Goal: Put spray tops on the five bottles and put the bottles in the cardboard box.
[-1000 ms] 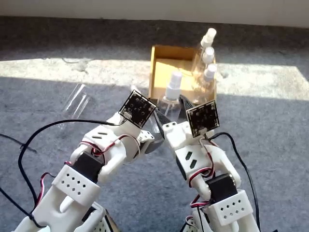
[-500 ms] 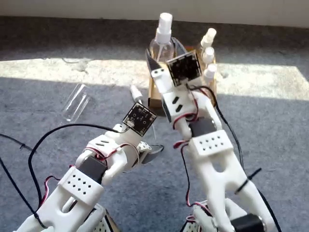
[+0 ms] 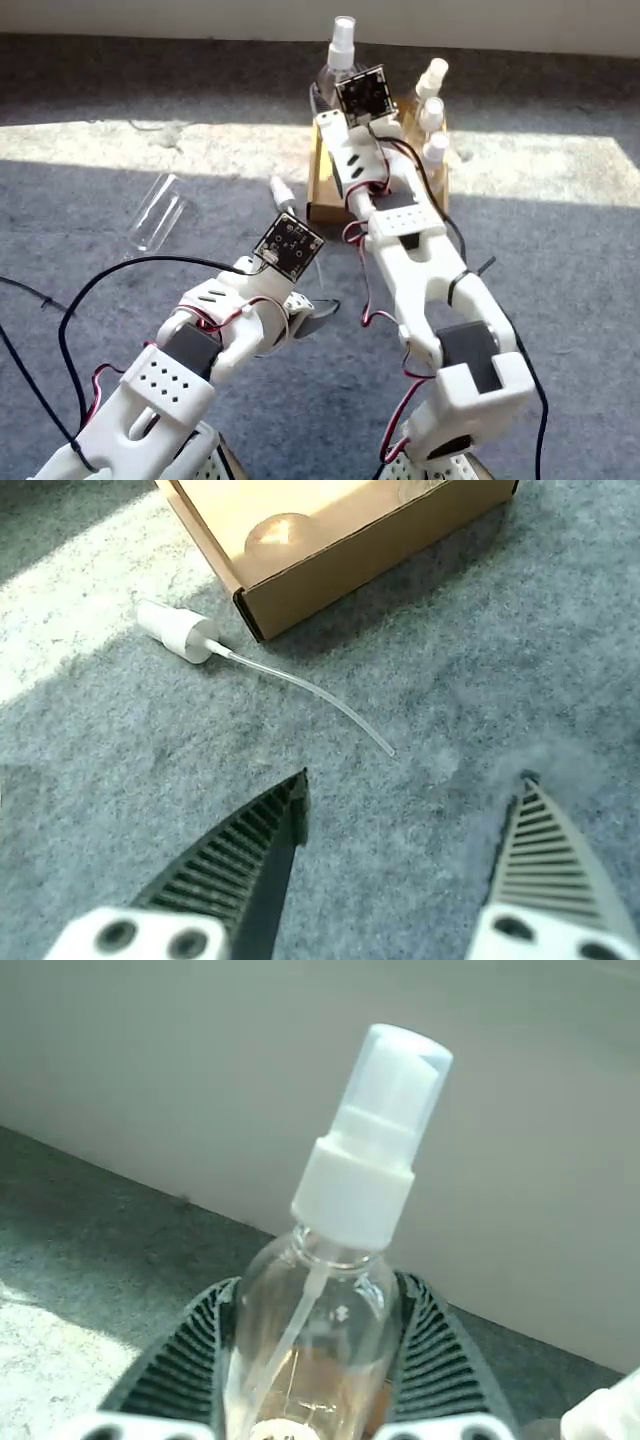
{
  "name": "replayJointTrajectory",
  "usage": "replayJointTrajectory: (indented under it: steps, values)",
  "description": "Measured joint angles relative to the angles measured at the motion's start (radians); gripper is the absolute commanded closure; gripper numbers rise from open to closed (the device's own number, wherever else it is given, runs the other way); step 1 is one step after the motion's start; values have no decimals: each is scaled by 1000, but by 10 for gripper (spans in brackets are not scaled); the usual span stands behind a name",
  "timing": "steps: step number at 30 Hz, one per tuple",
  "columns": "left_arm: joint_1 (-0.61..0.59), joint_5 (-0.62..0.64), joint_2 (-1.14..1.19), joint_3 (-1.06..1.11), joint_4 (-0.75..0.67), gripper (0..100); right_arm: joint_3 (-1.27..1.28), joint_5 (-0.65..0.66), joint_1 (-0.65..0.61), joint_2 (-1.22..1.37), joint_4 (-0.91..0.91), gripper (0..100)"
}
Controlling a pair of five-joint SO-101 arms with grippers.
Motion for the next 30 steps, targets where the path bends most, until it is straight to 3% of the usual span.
replayJointTrajectory:
  steps: [8, 30]
  values:
    - [0, 0, 0, 0, 0, 713, -118, -117, 40, 140, -23, 994]
    - [0, 0, 0, 3, 0, 713, -358, -124, 48, 440, -29, 994]
